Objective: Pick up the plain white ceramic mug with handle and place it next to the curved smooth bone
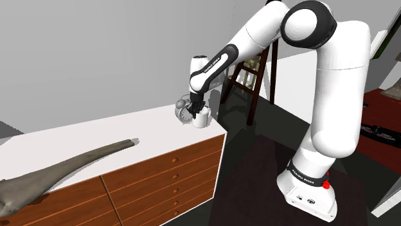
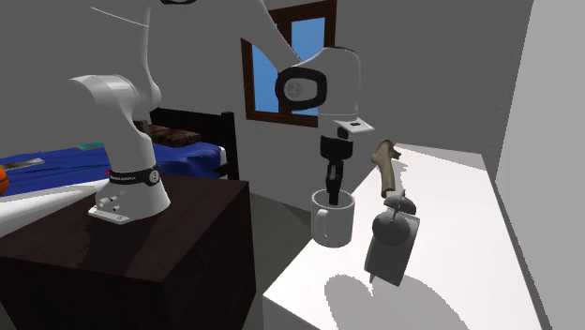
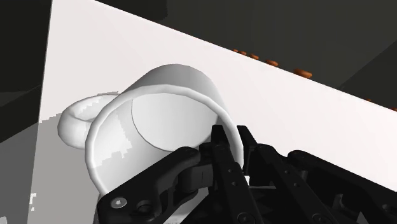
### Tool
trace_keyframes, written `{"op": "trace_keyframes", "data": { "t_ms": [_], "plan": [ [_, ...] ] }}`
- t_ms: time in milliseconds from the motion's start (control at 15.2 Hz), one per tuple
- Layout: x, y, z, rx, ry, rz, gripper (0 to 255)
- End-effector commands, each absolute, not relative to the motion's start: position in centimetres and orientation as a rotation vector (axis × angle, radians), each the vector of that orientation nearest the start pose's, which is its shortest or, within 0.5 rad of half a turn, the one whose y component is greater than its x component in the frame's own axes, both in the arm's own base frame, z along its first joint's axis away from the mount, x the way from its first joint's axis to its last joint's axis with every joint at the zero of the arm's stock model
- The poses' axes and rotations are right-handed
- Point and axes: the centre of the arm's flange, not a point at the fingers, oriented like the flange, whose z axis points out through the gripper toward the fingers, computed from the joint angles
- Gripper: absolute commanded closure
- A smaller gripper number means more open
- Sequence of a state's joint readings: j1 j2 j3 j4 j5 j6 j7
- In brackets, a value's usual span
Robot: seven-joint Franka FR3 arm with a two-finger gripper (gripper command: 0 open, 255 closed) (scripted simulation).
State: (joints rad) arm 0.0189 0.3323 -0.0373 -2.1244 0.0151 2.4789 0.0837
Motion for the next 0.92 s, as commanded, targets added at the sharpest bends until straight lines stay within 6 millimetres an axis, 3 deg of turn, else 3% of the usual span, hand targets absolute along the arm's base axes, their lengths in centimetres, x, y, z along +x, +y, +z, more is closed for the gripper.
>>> {"op": "trace_keyframes", "data": {
  "t_ms": [0, 858],
  "plan": [
    [57.7, -0.9, 26.6, -3.138, 0.176, -0.036, 255],
    [57.7, -0.9, 33.5, -3.138, 0.176, -0.036, 255]
  ]
}}
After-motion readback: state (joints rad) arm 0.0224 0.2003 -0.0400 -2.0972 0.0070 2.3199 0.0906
